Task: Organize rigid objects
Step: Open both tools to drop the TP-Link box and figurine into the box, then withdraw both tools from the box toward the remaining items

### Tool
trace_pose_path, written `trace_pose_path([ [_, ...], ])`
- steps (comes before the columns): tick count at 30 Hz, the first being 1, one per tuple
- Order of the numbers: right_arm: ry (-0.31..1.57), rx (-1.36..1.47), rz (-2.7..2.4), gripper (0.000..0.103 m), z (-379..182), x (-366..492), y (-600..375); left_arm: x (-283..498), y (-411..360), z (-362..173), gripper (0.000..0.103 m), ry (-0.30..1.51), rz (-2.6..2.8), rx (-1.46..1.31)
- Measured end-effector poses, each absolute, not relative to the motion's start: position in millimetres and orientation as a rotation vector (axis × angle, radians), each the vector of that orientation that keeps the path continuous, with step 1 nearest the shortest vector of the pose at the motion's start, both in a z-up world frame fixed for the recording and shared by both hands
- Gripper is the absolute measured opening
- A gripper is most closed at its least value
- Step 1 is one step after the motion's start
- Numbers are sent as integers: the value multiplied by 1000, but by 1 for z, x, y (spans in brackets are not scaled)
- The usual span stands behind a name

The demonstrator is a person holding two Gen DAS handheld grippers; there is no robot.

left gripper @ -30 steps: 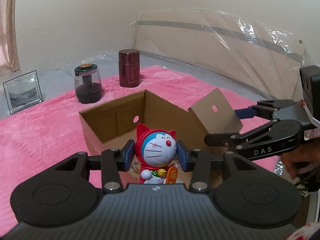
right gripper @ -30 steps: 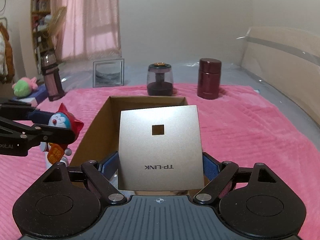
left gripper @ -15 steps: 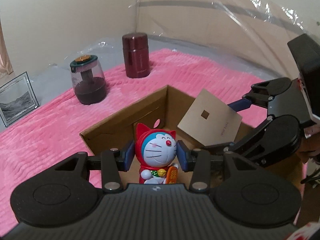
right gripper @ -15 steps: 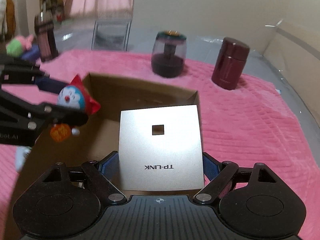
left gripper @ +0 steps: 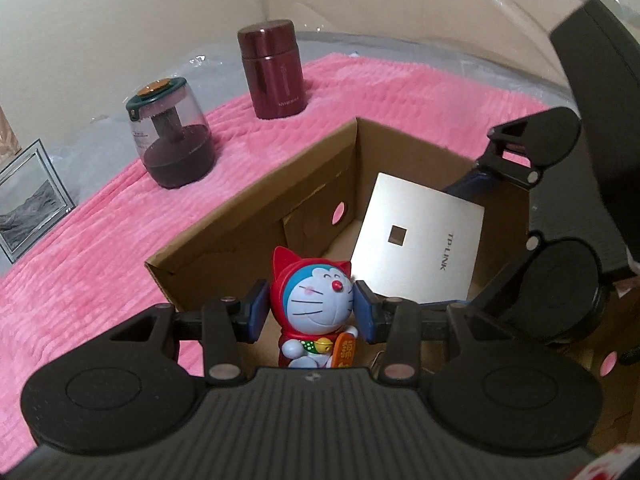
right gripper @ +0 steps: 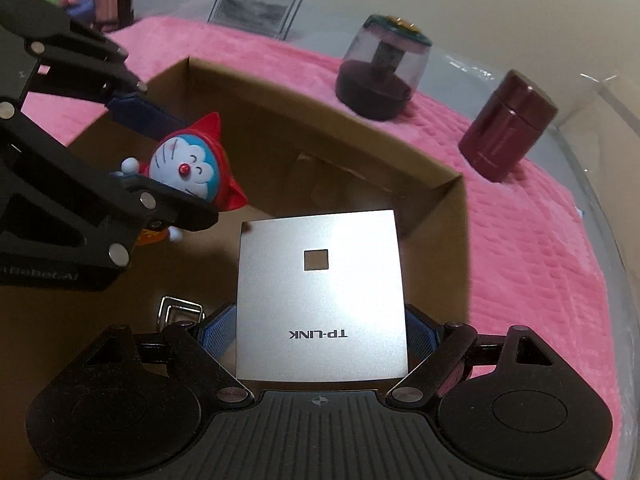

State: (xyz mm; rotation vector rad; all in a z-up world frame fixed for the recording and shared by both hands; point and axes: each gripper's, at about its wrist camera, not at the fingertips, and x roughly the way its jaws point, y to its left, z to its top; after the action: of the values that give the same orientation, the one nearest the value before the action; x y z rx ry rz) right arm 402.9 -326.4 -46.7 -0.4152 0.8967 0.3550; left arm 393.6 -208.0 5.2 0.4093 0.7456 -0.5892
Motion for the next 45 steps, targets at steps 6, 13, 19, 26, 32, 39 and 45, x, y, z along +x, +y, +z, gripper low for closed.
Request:
trace_pose_path([
  [6,915,-436,367,83,-56,414,-322,401,-212,-5,39,765,-586,439],
  [13,918,-498,372,83,-64,421,-314,401,-214,-8,39,757,-587,465],
  [19,919,-502,381,83,-66,426,-315,400,-209,-2,39,729,-580,452],
  [26,902,-468,385,83,-63,423,-316,392,-197,6,39,711,-567,431],
  [32,893,-430,386,83,-54,412,-319,380,-187,14,39,701,-560,395],
  [39,859,-341,378,83,-28,379,-325,353,-173,35,39,678,-556,331],
  [45,838,-271,374,83,-5,339,-322,317,-155,55,39,658,-548,274],
])
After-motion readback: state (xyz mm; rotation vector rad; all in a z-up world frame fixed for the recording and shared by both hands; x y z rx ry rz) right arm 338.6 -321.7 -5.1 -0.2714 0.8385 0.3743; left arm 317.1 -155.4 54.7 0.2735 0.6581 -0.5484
